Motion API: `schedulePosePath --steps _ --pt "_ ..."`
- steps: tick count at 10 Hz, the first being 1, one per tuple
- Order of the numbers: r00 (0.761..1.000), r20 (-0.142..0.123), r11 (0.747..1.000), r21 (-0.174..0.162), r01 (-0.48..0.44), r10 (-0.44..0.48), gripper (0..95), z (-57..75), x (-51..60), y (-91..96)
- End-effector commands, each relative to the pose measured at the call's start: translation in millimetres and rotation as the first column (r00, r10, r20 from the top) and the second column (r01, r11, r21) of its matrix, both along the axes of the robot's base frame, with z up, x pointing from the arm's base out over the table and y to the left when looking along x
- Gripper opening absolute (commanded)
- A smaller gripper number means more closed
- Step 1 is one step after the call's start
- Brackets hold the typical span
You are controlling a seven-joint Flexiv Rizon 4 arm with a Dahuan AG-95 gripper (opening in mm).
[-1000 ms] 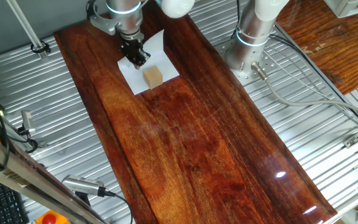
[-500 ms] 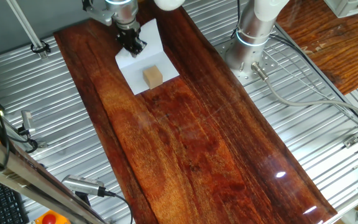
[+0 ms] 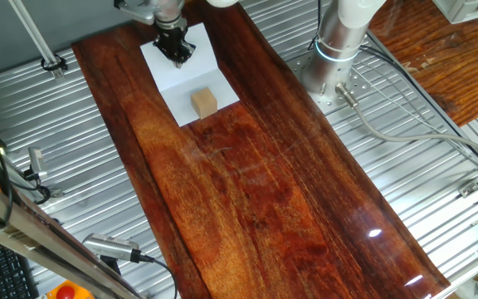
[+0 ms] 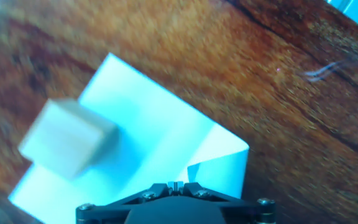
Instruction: Unfold a piece of paper
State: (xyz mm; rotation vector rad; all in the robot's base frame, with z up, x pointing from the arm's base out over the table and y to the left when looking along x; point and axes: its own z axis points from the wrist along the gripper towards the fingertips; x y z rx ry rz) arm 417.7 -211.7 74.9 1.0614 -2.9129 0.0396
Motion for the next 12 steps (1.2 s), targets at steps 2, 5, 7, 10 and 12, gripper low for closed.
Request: schedulePosePath --steps 2,5,7,10,12 --pt "0.998 -0.002 0.998 0.009 0.057 -0.057 0.0 -0.3 1.1 0.2" --pt "0.994 0.000 0.994 0.014 0.110 -0.110 0.0 -0.3 1.1 0.2" --pt "0.995 0.000 0.995 0.015 0.100 -0.100 0.0 -2.3 0.9 -3.1" --pt "0.998 0.003 0.997 0.027 0.070 -0.070 0.0 -18.6 -1.4 -22.3" --pt "0.998 0.004 0.998 0.026 0.063 -0.064 0.0 -27.8 -3.7 -30.0"
